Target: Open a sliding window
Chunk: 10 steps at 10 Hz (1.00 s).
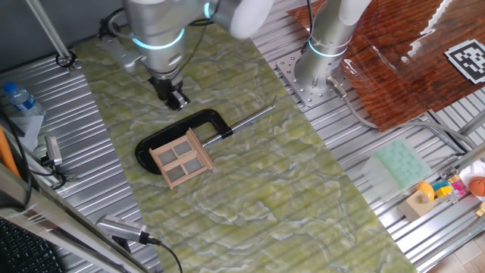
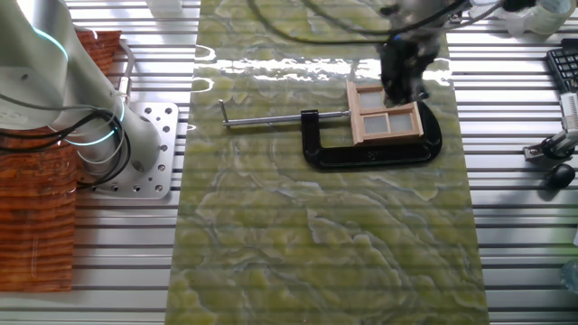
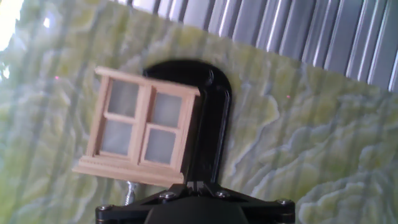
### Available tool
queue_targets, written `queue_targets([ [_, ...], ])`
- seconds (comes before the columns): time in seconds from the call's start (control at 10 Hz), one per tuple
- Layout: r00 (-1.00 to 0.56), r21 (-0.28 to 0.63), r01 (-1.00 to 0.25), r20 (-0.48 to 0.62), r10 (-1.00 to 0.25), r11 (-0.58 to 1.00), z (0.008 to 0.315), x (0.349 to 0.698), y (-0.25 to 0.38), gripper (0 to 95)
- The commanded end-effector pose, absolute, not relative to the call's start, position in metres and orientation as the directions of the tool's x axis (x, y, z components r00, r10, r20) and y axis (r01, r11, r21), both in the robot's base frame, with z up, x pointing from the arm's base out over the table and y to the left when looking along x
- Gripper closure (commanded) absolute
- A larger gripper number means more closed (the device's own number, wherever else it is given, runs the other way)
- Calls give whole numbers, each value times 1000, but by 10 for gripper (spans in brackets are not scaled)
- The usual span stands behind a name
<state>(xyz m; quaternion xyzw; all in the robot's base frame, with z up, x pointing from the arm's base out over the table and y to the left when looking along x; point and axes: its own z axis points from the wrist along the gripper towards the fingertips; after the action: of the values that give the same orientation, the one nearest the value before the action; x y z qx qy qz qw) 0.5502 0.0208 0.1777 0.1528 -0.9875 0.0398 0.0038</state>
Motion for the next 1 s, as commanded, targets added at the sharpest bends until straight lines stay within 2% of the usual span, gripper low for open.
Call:
queue_targets([
  [0.1, -930, -78, -368, 21, -368, 926, 171, 559, 23, 950],
  [0.6, -876, -81, -481, 7, -482, 873, 127, 573, 26, 950],
  [1.0, -821, -97, -567, -15, -570, 818, 107, 596, 39, 950],
])
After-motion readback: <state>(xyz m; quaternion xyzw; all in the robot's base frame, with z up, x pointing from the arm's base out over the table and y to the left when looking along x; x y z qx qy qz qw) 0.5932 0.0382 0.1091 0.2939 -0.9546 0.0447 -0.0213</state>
